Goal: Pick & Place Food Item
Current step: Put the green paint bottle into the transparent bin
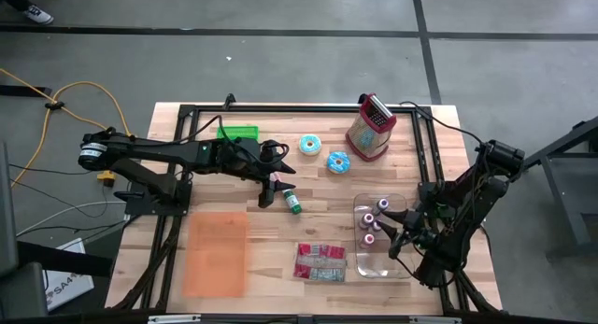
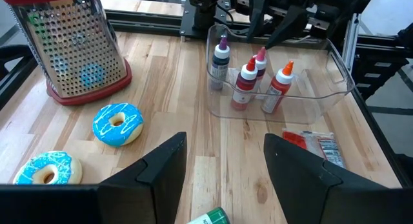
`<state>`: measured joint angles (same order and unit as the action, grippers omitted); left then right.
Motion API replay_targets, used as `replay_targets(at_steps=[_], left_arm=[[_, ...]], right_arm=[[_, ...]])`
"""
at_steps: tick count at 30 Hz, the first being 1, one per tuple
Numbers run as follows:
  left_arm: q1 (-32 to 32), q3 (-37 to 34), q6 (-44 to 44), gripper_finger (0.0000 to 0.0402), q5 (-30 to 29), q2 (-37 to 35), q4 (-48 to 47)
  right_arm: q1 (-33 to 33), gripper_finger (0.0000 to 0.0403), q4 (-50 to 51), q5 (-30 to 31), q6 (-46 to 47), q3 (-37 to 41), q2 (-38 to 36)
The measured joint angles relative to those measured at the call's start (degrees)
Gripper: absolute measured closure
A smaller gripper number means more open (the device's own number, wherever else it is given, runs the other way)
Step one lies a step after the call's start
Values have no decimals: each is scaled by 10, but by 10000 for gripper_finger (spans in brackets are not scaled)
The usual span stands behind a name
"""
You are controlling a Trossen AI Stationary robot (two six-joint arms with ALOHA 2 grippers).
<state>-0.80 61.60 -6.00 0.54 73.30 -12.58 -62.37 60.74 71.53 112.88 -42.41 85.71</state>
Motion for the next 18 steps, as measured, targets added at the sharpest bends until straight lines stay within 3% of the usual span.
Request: replay_targets(at_steps=[9, 14, 18], left_arm=[[0, 0, 0, 202, 0, 0, 0], [0, 0, 0, 202, 0, 0, 0], [0, 0, 0, 202, 0, 0, 0]], right_arm=[[5, 254, 1, 106, 1, 0, 0], [41, 254, 1, 78, 65, -3, -3], [70, 254, -4, 73, 49, -3, -20]])
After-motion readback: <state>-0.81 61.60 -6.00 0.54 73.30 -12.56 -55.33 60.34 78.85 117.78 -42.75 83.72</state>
